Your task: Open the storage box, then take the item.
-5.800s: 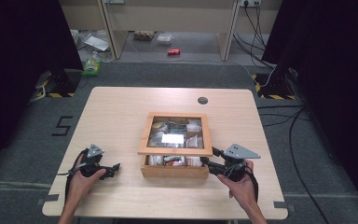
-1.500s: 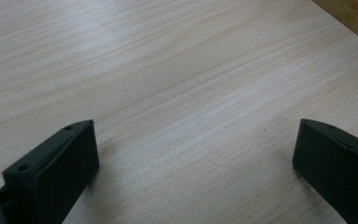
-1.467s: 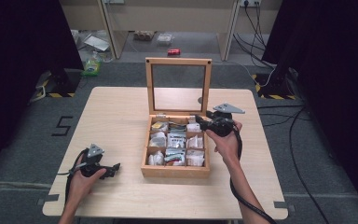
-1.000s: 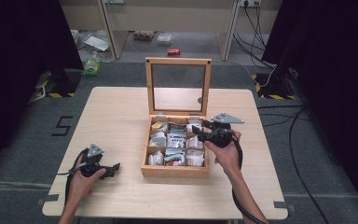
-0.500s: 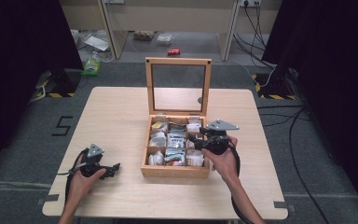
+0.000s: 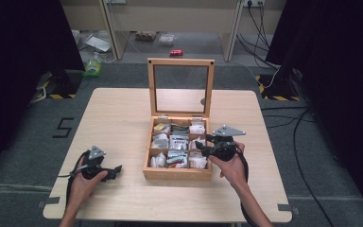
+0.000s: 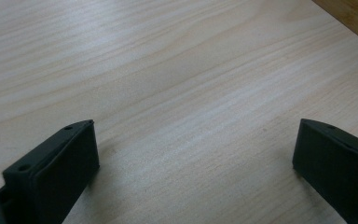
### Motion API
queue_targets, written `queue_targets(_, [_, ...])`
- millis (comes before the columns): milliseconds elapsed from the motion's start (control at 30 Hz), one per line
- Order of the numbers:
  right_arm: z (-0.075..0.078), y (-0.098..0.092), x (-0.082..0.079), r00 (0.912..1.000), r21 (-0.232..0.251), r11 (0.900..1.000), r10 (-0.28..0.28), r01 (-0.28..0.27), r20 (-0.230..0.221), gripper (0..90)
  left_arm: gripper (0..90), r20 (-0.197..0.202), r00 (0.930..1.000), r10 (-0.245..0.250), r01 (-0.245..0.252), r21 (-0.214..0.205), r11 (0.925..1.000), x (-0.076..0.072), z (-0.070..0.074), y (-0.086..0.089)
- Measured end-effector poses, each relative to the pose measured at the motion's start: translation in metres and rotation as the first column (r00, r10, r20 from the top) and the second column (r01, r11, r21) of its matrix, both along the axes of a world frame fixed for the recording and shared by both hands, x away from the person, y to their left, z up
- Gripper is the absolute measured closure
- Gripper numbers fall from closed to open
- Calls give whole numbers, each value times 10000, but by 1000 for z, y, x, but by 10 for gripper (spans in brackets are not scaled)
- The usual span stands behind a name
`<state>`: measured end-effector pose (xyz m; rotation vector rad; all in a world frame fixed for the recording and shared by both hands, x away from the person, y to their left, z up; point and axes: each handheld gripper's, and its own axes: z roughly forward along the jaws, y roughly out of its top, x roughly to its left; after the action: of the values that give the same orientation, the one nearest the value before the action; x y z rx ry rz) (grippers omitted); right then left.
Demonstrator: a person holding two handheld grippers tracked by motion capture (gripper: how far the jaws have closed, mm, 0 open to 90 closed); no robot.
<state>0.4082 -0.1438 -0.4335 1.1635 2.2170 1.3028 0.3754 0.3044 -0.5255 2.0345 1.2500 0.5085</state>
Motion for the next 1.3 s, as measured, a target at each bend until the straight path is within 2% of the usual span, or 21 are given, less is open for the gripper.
queue_targets(367, [-5,-7,3,9992,-6,9999,-166,166,-371,473,0,2,10000,-1,1,2,10000,0,0,0])
queue_targets(767, [-11,-3,10,9994,-197,9998,-11,4,-358,471,0,2,10000,0,0,0,10000,0,0,0])
queue_targets(900, [-12,-5,10,9993,-181,9998,-64,57,-355,489,0,4,10000,1,-1,0,10000,0,0,0])
queue_targets(1067, [-12,-5,12,9990,74,9999,-121,125,-441,504,0,6,10000,-1,1,5,10000,0,0,0])
queue_targets(1300, [-19,2,14,9983,-243,9996,102,-116,-574,538,0,6,10000,4,-4,0,10000,0,0,0])
